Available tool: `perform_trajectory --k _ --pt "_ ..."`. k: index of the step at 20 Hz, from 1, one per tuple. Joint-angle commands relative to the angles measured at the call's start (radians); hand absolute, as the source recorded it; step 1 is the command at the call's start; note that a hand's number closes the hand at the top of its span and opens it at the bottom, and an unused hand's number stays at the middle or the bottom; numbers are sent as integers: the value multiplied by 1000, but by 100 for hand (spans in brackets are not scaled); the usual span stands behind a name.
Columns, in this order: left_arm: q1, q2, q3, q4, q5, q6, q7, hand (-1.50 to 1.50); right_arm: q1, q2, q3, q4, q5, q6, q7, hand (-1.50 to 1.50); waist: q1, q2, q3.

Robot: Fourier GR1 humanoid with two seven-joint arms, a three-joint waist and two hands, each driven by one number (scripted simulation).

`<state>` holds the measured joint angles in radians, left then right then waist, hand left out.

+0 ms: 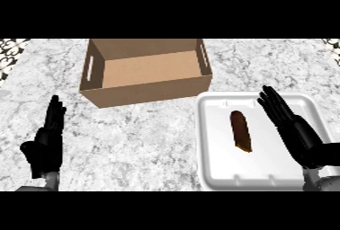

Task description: Pick the sweet potato from the tray and place it in the cardboard box

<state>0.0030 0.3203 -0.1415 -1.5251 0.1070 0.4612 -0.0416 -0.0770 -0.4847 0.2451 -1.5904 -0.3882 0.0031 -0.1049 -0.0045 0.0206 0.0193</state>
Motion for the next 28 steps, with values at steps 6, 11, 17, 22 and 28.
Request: perform_trajectory --k 6,11,17,22,28 --pt "-90 248 57 143 -132 -78 117 0 -219 -122 26 92 76 124 185 -150 18 -12 -19" --pt "-75 230 43 157 -94 -135 118 0 -139 -298 183 167 536 110 -88 -150 12 -13 -18" --pt "-140 225 92 262 -96 -188 86 0 -160 -212 59 384 393 256 -436 -150 9 -17 -19" --pt "-138 217 76 232 -115 -186 124 0 -280 -302 97 404 603 211 -415 -150 17 -17 -19" --pt "-127 221 73 194 -118 -200 122 0 -457 -350 227 344 754 389 -168 -150 37 -18 -21"
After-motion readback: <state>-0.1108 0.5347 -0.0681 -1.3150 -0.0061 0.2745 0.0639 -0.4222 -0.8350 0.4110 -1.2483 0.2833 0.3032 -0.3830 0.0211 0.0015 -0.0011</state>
